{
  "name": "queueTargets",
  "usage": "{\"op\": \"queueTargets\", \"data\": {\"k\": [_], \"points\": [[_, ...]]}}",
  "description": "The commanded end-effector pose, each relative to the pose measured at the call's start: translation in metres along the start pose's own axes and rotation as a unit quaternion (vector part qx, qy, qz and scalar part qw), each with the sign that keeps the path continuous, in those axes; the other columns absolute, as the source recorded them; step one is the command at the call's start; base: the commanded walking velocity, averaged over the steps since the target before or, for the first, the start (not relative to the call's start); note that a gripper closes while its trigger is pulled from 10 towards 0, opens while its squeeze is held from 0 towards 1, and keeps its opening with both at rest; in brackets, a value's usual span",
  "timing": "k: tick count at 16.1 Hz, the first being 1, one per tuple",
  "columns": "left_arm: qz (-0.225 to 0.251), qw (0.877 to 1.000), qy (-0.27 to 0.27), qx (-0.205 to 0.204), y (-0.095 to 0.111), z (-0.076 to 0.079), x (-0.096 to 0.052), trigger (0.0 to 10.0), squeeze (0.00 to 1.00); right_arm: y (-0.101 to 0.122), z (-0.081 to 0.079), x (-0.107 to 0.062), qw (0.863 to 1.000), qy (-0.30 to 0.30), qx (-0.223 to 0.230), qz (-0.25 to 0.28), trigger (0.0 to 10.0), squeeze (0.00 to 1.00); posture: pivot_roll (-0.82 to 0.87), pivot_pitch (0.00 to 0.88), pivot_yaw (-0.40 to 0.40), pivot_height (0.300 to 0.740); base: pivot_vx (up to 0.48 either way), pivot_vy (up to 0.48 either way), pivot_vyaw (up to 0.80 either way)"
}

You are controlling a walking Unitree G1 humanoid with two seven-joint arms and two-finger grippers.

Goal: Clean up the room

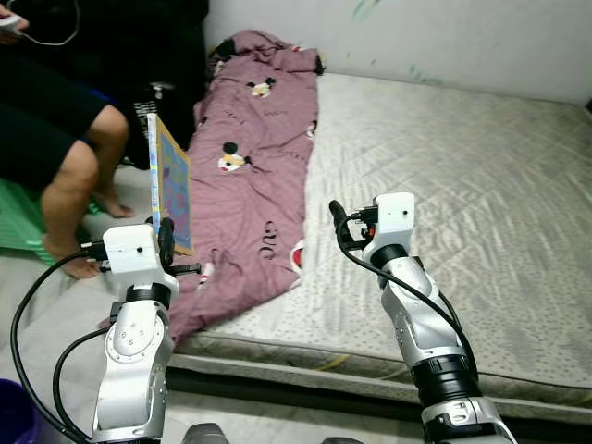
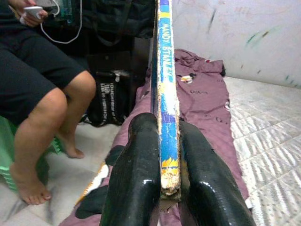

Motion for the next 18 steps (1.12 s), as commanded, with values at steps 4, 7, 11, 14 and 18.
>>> {"op": "queueTargets", "data": {"k": [4, 7, 11, 14, 18], "points": [[0.018, 1.000, -0.011, -0.006, 0.0088, 0.0078, 0.0044, 10.0, 0.00, 0.0063, 0.0045, 0.0039, 1.000, -0.006, -0.008, 0.010, 10.0, 0.00, 0.07, 0.014, -0.037, 0.740, 0.000, -0.399, 0.00], [0.018, 1.000, -0.014, -0.009, 0.0087, 0.0088, 0.0058, 10.0, 0.00, 0.0059, 0.0064, 0.0035, 1.000, -0.009, -0.011, 0.010, 10.0, 0.00, 0.07, 0.013, -0.036, 0.740, 0.000, -0.412, 0.00], [0.019, 1.000, -0.014, -0.010, 0.0091, 0.0097, 0.0071, 10.0, 0.00, 0.0064, 0.0067, 0.0047, 1.000, -0.008, -0.015, 0.011, 10.0, 0.00, 0.07, 0.013, -0.042, 0.740, 0.000, -0.412, 0.00], [0.021, 1.000, -0.012, -0.010, 0.0093, 0.0098, 0.0075, 10.0, 0.00, 0.0063, 0.0061, 0.0056, 1.000, -0.006, -0.018, 0.011, 10.0, 0.00, 0.07, 0.012, -0.043, 0.740, 0.000, -0.389, 0.00], [0.023, 0.999, -0.015, -0.017, 0.0097, 0.0112, 0.0086, 10.0, 0.00, 0.0063, 0.0067, 0.0065, 1.000, -0.008, -0.020, 0.011, 10.0, 0.00, 0.06, 0.009, -0.043, 0.740, 0.000, -0.263, 0.00]]}}
Point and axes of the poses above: a point about 5 cm out from each wrist's last joint towards the gripper, its own x axis pointing out of the wrist towards the gripper, its own y axis along the axis of the wrist's last joint, z = x × y, the point moved 4 cm from there along x, pointing out of the wrist towards the gripper, and after that the axes turned 7 degrees about -x, right-handed, at the moved point
